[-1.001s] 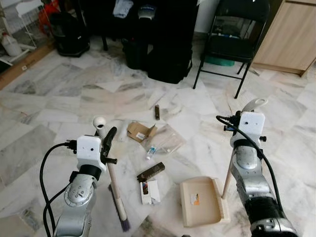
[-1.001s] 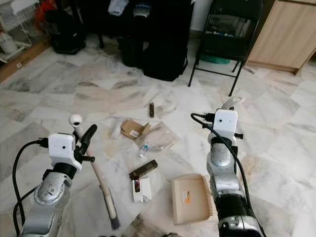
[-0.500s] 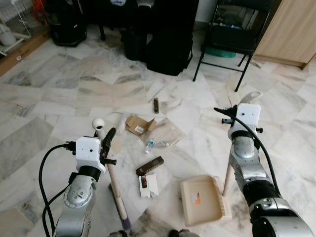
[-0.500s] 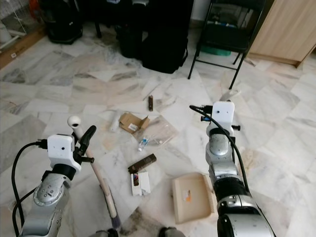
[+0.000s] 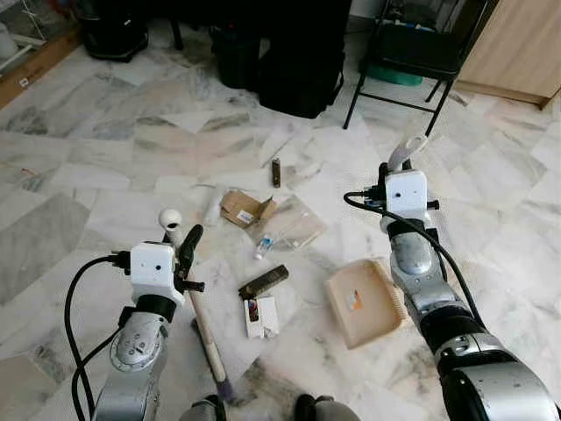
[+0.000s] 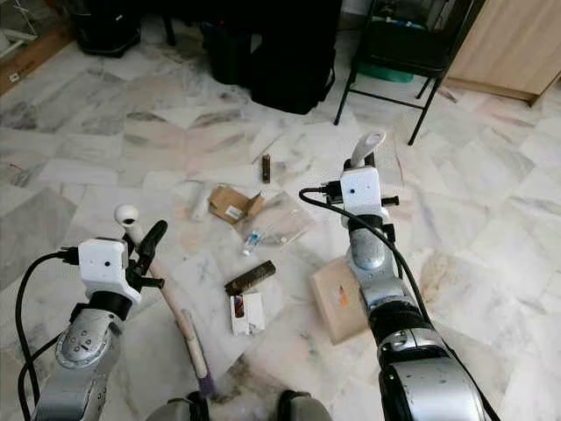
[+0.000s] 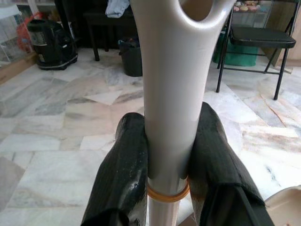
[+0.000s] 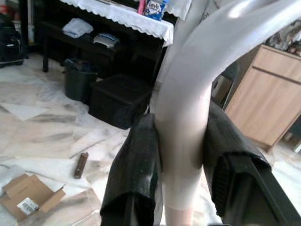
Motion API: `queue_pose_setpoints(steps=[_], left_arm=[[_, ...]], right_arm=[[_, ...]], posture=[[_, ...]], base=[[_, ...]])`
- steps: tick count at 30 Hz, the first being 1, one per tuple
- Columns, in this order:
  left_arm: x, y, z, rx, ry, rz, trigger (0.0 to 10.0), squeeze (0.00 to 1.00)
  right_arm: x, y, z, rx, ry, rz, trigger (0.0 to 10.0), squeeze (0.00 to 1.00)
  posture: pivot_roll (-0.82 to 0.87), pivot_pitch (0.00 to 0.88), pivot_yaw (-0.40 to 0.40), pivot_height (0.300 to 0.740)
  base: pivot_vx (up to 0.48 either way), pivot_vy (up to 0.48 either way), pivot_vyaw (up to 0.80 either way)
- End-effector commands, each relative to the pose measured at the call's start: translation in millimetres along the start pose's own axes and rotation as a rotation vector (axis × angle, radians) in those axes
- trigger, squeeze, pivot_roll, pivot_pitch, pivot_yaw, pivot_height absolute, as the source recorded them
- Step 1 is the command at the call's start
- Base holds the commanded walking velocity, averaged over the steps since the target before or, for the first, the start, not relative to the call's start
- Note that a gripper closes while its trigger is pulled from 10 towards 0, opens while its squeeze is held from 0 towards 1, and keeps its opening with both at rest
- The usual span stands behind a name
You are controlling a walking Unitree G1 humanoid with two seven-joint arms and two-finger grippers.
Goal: Sweep floor
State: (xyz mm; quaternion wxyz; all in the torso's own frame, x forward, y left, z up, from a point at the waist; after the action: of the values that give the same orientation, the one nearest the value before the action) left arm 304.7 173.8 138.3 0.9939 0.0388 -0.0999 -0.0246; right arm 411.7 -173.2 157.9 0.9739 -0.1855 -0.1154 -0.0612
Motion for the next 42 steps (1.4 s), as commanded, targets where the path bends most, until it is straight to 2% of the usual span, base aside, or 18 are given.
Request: queue_pose_setpoints(steps=[1,7,14,17,19,25,29,33,37,42], left_arm=[[-3.2,5.6,7.3,0.012,-0.023,0.011,10.0,0.0],[-1.9,9.8,14.1,0.024,-0.037,0.012,10.0,0.0],[-8.3,9.8,14.9,0.023,-0.032,0.015,10.0,0.0],[-8.3,8.6,15.5,0.02,-0.032,0.014,10.0,0.0],[-6.4,6.8,17.5,0.014,-0.037,0.014,10.0,0.0],[-4.6,3.1,17.7,0.008,-0.039,0.003,10.0,0.0],[-4.4,4.4,17.9,0.007,-0.04,0.005,10.0,0.0],[-4.7,4.4,18.0,0.003,-0.043,0.0,10.0,0.0],[-4.8,4.6,18.6,0.0,-0.043,-0.002,10.0,0.0],[-6.8,3.2,16.6,-0.005,-0.035,-0.007,10.0,0.0]], right_arm=[[2.3,1.7,3.8,0.002,-0.018,0.014,10.0,0.0],[4.4,10.7,8.9,0.031,-0.03,0.039,10.0,0.0],[8.1,4.1,8.3,0.03,-0.017,0.011,10.0,0.0],[11.9,1.0,18.0,0.044,-0.056,-0.008,10.0,0.0],[14.0,-1.6,30.7,-0.016,-0.131,-0.019,10.0,0.0],[9.5,6.0,32.8,-0.02,-0.163,0.002,10.0,0.0],[2.7,14.6,22.4,0.016,-0.126,0.032,10.0,0.0],[-4.4,20.5,-5.6,0.134,0.038,0.026,10.0,0.0],[-8.1,17.2,-20.2,0.217,0.126,-0.019,10.0,0.0],[-7.0,16.3,-18.5,0.181,0.114,-0.009,10.0,0.0]], posture=[[-0.04,0.309,-0.069,0.74],[-0.03,0.342,-0.065,0.74],[-0.03,0.357,-0.069,0.74],[-0.03,0.356,-0.069,0.74],[-0.03,0.358,-0.072,0.74],[-0.04,0.364,-0.078,0.74],[-0.04,0.372,-0.082,0.74],[-0.05,0.379,-0.087,0.74],[-0.04,0.384,-0.092,0.74],[-0.05,0.391,-0.093,0.74]], base=[[0.0,0.0,0.0],[0.0,0.0,0.0],[0.0,0.0,0.0],[0.0,0.0,0.0],[0.0,0.0,0.0],[0.0,0.0,0.0],[0.0,0.0,0.0],[0.0,0.0,0.0],[0.0,0.0,0.0],[0.0,0.0,0.0]])
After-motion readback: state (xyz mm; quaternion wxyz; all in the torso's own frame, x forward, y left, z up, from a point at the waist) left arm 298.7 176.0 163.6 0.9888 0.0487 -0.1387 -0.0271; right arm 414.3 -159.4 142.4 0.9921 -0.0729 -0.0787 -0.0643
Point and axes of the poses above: a point about 5 cm out from each wrist's last joint towards the gripper, its own x axis pointing out of the wrist towards the gripper, its own z axis along the axis of the wrist's last joint, y = z × x, the point moved 4 cm from there along x, pointing out of the wrist towards the gripper, and after that the axes turned 1 degree about -x, right-handed, at the moved point
